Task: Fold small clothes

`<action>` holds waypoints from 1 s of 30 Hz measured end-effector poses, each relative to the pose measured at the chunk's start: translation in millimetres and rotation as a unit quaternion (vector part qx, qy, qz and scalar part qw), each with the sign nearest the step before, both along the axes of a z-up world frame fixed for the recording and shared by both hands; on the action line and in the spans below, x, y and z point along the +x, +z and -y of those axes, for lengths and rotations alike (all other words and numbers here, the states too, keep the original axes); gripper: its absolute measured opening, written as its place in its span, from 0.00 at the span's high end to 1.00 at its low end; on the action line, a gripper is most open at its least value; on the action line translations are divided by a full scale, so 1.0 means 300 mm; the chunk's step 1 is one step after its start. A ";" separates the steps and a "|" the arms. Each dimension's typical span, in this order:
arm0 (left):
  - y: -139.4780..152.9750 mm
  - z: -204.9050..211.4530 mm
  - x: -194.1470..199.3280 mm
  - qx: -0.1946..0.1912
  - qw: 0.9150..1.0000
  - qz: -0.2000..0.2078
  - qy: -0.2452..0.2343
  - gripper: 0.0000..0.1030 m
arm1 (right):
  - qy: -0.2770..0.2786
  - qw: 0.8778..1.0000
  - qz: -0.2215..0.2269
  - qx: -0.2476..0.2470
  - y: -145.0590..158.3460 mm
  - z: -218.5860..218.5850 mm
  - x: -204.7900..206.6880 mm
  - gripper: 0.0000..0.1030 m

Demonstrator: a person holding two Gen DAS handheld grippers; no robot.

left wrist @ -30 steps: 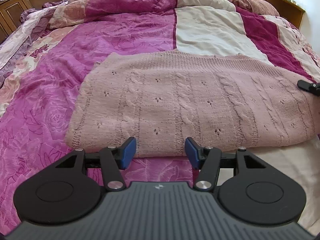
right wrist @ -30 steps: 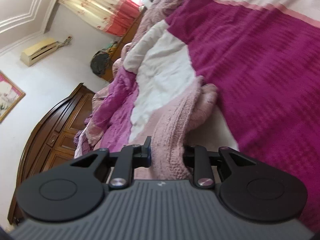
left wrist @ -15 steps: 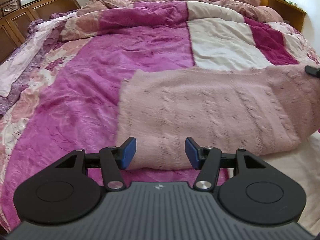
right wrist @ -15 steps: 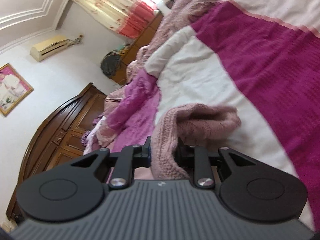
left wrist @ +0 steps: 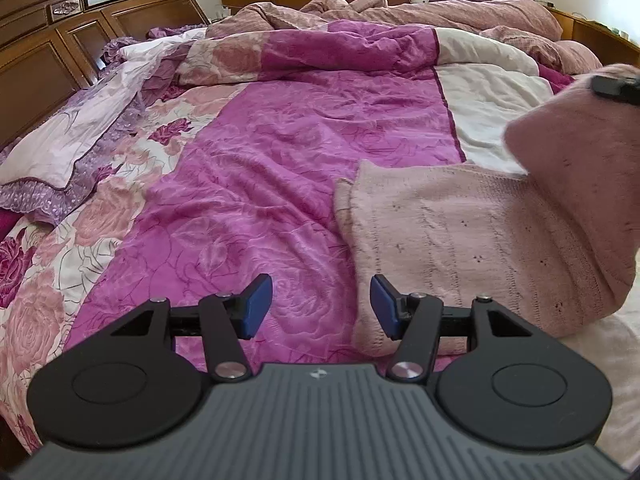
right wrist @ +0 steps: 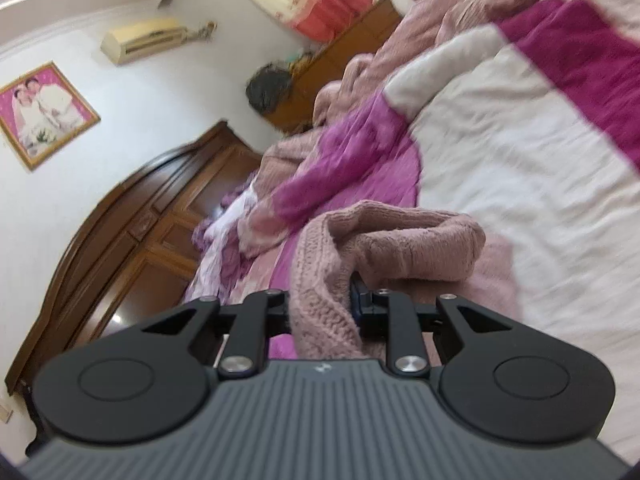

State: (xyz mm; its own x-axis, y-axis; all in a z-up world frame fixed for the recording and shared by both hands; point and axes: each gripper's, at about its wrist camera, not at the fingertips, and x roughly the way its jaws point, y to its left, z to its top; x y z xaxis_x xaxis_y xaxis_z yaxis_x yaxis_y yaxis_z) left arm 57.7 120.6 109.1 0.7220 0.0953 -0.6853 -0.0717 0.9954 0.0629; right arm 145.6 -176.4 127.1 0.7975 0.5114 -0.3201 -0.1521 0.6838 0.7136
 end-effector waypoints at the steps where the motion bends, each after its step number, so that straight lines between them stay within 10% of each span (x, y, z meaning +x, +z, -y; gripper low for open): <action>1: -0.002 -0.004 -0.002 0.000 1.000 0.001 0.001 0.40 | 0.006 1.000 -0.004 -0.004 -0.011 -0.036 0.011 0.76; 13: -0.074 -0.122 -0.031 -0.027 0.999 -0.008 0.030 0.40 | 0.052 0.995 -0.068 -0.056 -0.254 -0.292 0.067 0.77; 30: -0.062 -0.232 -0.067 -0.050 0.997 0.010 0.055 0.40 | 0.080 0.986 -0.029 -0.145 -0.236 -0.530 0.046 0.62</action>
